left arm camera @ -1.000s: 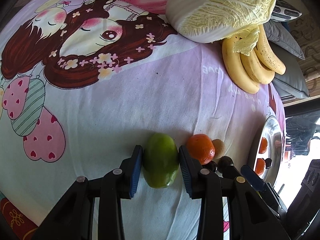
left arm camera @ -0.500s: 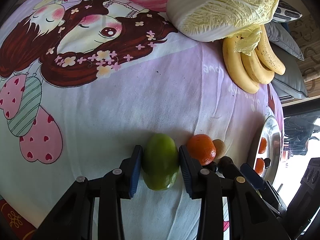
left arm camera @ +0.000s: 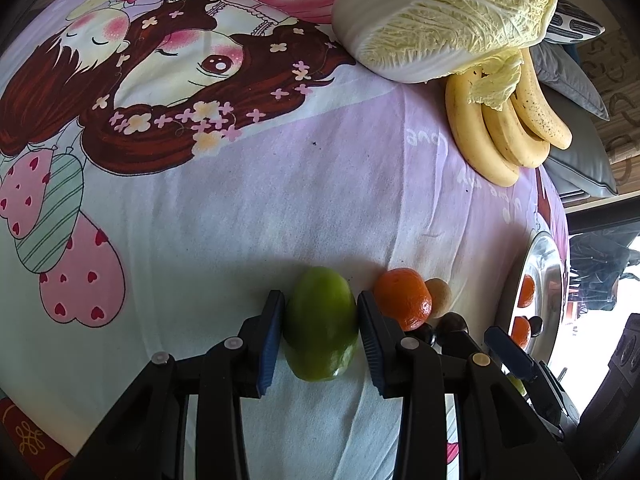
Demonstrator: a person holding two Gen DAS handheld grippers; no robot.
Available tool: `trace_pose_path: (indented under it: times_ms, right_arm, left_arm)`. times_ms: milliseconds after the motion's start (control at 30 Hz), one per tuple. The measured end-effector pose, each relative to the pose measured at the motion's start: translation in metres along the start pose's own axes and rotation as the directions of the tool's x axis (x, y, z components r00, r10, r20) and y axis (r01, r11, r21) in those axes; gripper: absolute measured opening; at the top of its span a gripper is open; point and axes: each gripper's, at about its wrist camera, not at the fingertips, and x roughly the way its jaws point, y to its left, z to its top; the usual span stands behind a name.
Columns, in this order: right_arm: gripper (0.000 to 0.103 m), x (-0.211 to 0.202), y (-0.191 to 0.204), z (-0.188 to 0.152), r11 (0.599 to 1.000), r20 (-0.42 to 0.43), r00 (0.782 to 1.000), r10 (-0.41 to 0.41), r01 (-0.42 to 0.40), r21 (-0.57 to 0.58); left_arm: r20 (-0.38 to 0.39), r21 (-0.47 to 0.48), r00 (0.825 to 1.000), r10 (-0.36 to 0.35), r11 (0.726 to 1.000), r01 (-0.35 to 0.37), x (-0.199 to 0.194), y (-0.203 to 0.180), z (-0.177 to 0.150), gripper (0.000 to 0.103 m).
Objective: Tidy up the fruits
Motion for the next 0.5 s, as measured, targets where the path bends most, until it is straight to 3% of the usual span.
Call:
trace_pose_path:
  times_ms: [167, 333, 500]
  right_arm:
    - [0.077, 0.0067, 0.0048, 0.0004, 1.0, -0.038, 0.999, -0.009, 0.008, -0.006]
    - [0.076, 0.0082, 0.0004, 0.0001, 0.998, -0.032, 0.997, -0.066, 0.066, 0.003]
    - [0.076, 0.0063, -0.0008, -0.001, 0.997, -0.017, 0.997, -0.071, 0.071, 0.004]
  left_arm:
    - [-0.001, 0.009, 1.0, 0.003, 1.0, -0.003, -0.0001, -0.0004, 0.0001, 0.038]
    - [-0.001, 0.012, 1.0, 0.005, 1.0, -0.005, 0.0, -0.0006, -0.0007, 0.038]
    - [-0.003, 0.014, 1.0, 0.003, 1.0, -0.003, 0.0004, -0.001, -0.0007, 0.038]
